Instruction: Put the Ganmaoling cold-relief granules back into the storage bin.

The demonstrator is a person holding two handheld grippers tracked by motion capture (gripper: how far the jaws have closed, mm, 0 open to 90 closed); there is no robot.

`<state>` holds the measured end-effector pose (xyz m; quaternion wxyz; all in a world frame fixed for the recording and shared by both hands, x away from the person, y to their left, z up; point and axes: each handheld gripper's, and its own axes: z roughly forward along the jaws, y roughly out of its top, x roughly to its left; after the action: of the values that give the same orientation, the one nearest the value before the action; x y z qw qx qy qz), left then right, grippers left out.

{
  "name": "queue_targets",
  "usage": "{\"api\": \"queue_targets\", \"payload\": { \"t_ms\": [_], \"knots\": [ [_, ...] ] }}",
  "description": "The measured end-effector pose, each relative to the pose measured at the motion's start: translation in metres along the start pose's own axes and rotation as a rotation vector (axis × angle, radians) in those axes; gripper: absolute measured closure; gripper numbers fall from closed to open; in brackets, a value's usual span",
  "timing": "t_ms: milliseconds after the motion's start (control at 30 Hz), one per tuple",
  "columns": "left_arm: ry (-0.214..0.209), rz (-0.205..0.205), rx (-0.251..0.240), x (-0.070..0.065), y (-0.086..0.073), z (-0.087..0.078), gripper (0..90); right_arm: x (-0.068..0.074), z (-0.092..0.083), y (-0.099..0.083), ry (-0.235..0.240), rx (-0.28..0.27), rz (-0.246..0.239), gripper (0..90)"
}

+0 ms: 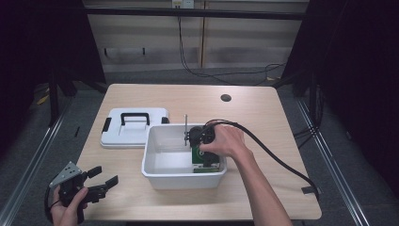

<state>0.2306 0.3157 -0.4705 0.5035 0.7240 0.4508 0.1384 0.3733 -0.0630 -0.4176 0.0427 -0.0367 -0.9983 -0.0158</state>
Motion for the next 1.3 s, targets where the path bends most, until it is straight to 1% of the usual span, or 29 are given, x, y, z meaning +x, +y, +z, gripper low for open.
{"api": "queue_targets", "payload": {
  "t_ms": [100,133,200,267,333,367,400,467,500,567,667,700,767,900,933,967,1033,1100,1133,1167,1200,1233,1300],
  "knots": [
    [-0.001,0.001,-0.001,0.0,0.0,0.0,16.0,0.0,0.0,0.0,-0.012,0.014,0.005,13.5],
    [-0.001,0.0,0.0,0.0,0.0,0.0,16.0,-0.001,0.0,0.001,0.007,0.018,0.023,13.4],
    [-0.001,0.001,0.0,0.0,0.0,0.0,16.0,-0.001,0.001,0.0,0.002,0.002,0.034,13.4],
    [-0.001,0.001,0.0,0.0,0.0,0.0,16.0,-0.002,-0.001,0.0,0.002,0.011,0.037,13.3],
    [-0.001,0.0,0.0,0.0,0.0,0.0,16.0,-0.001,0.0,0.0,0.006,0.008,0.028,13.0],
    [0.001,0.001,0.0,0.0,0.0,0.0,16.0,-0.001,0.001,-0.001,0.004,-0.003,0.027,13.0],
    [0.0,-0.001,0.0,0.0,0.0,0.0,16.1,-0.001,0.0,-0.001,0.0,-0.001,0.028,13.0],
    [0.001,0.0,0.0,0.0,0.0,0.0,16.0,0.0,-0.001,-0.002,-0.011,0.0,0.014,12.9],
    [0.0,0.0,0.0,0.0,0.0,0.0,16.0,0.001,-0.001,-0.002,-0.006,0.001,0.006,13.0],
    [0.001,-0.001,0.0,0.0,0.0,0.0,16.0,0.002,-0.002,-0.002,-0.014,0.003,0.004,12.8],
    [0.001,-0.001,0.001,0.0,0.0,0.0,16.0,0.002,-0.004,-0.004,-0.011,-0.014,-0.001,12.6],
    [0.001,0.0,0.0,0.0,0.0,0.0,16.0,0.002,-0.006,-0.004,-0.007,-0.01,0.005,12.6],
    [0.0,0.0,0.001,0.0,0.0,0.0,16.0,0.002,-0.008,-0.005,-0.009,-0.027,0.008,12.3],
    [-0.002,0.0,0.002,0.0,0.0,0.0,16.0,0.002,-0.011,-0.006,-0.01,-0.031,0.003,11.2],
    [-0.001,-0.001,0.001,0.0,0.0,0.0,16.0,0.002,-0.012,-0.007,-0.011,-0.038,0.012,11.1],
    [-0.002,0.0,0.001,0.0,0.0,0.0,16.0,0.003,-0.013,-0.008,-0.004,-0.052,0.009,10.9],
    [-0.001,0.0,0.002,0.0,0.0,0.0,16.0,0.002,-0.015,-0.009,-0.01,-0.064,-0.013,10.8],
    [-0.001,0.0,0.003,0.0,0.0,0.0,16.0,0.002,-0.016,-0.009,-0.015,-0.069,-0.011,10.8],
    [0.0,-0.001,0.002,0.0,0.0,0.0,16.0,0.003,-0.018,-0.011,-0.015,-0.087,-0.004,10.8],
    [0.0,-0.001,0.002,0.0,0.0,0.0,16.0,0.003,-0.018,-0.011,-0.015,-0.087,-0.004,10.8],
    [-0.001,-0.001,0.002,0.0,0.0,0.0,16.0,0.003,-0.019,-0.012,-0.018,-0.097,-0.001,10.8],
    [-0.001,0.0,0.002,0.0,0.0,0.0,16.0,0.003,-0.022,-0.014,-0.009,-0.115,0.008,10.8],
    [0.0,-0.001,0.002,0.0,0.0,0.0,16.0,0.004,-0.024,-0.016,-0.012,-0.127,0.008,10.8]
  ]
}}
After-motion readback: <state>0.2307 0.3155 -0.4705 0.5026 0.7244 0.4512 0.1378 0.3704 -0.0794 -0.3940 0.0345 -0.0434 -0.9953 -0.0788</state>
